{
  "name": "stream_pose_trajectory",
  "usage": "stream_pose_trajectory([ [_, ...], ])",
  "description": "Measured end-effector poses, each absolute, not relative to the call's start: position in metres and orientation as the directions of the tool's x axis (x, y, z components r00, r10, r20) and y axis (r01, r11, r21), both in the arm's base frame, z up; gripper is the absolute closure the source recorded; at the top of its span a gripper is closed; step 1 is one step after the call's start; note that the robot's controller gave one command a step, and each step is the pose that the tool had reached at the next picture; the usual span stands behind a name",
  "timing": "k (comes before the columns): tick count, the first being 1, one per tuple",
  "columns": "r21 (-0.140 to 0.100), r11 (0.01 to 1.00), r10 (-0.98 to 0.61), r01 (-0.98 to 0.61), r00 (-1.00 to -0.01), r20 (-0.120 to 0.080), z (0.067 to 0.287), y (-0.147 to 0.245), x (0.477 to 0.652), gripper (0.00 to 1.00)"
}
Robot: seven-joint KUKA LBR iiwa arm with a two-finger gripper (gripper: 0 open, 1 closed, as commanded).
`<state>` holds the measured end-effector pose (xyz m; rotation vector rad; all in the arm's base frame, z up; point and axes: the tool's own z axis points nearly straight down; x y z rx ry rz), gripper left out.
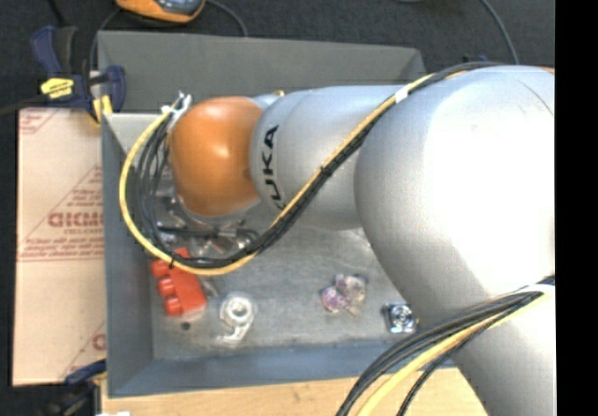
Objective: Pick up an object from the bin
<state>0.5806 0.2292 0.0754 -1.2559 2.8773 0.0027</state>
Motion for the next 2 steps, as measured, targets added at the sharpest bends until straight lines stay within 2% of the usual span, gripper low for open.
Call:
stream_pose_trajectory([
  [1, -0.002, 0.679, -0.734, -0.734, -0.679, -0.004, 0.077, 0.229, 0.582, 1.0],
  [2, -0.008, 0.665, -0.747, -0.747, -0.664, -0.012, 0.263, 0.2, 0.606, 1.0],
])
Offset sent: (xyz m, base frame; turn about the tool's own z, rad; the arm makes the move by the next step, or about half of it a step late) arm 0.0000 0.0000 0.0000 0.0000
